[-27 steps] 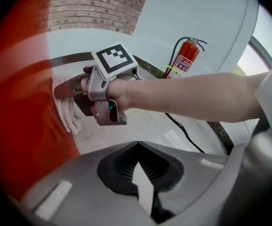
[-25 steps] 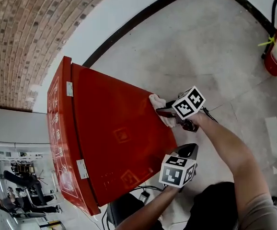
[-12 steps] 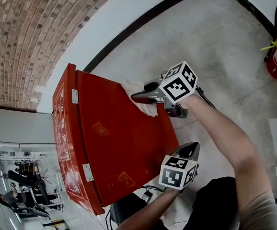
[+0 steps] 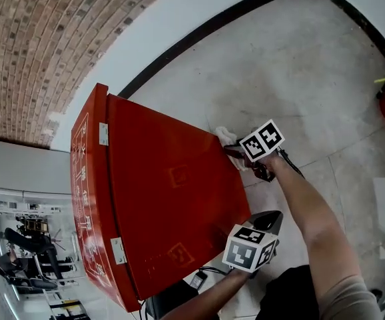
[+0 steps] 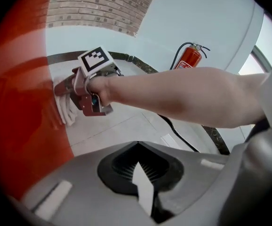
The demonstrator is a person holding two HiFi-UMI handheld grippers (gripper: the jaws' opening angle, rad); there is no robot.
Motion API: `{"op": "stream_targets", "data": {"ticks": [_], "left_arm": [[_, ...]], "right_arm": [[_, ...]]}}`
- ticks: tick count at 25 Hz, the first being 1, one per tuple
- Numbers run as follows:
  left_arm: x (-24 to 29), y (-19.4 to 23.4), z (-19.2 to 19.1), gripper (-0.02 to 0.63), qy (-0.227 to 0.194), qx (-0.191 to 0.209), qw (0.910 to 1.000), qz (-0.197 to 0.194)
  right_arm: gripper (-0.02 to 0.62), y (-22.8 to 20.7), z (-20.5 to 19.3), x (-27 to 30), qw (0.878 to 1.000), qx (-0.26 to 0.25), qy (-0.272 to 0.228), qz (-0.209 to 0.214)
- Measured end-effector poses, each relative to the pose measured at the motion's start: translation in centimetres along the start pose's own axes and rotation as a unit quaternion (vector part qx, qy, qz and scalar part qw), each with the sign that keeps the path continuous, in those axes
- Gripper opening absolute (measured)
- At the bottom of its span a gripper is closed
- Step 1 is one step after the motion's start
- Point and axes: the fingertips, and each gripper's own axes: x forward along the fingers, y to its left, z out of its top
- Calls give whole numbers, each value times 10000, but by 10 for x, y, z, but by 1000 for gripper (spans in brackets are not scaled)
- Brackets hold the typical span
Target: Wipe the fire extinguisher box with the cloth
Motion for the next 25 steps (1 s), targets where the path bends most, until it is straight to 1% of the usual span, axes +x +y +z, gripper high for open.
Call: {"op": "stream_targets", "data": {"ticks": [2,4,6,8,10,12,13,15,18,21,23,25], "left_arm": [[1,-3,-5,0,10,-43,10000,-51],[-1,-5,-10,0,30,-43,9999,-103],[-5,-8,-15,0,41,30,9999,-133],[-10,-11,-18,0,52,197,9996,-170],[-13,-14,-23,0,68,422,9988,-240],[-20,-16,-26,0,68,683,9972,-302],[-25,-18,-27,0,62,803,9961,-351],[-36,-26,-28,0,35,990,9936,-546],[-57,-47,-34,0,94,1281,9879,-867],[-95,-61,-34,0,199,1669,9804,-1024],[-124,-65,-35,0,276,1917,9749,-1099],[-150,-74,-42,0,390,2178,9673,-1244]], "right_arm": [[80,-7,-17,0,9997,207,119,-100],[78,-4,-24,-4,9992,372,157,-50],[80,9,-29,-8,9989,375,249,88],[80,29,-28,-17,9986,323,247,343],[80,53,-24,-30,9980,230,105,586],[80,75,-15,-49,9982,55,-105,595],[80,86,-10,-60,9986,-73,-213,486],[80,107,-3,-86,9982,-433,-402,82],[81,140,-7,-138,9910,-953,-497,-800],[81,187,-4,-179,9800,-1157,-515,-1537],[81,222,2,-195,9725,-1254,-501,-1899],[83,255,2,-212,9655,-1249,-489,-2233]]}}
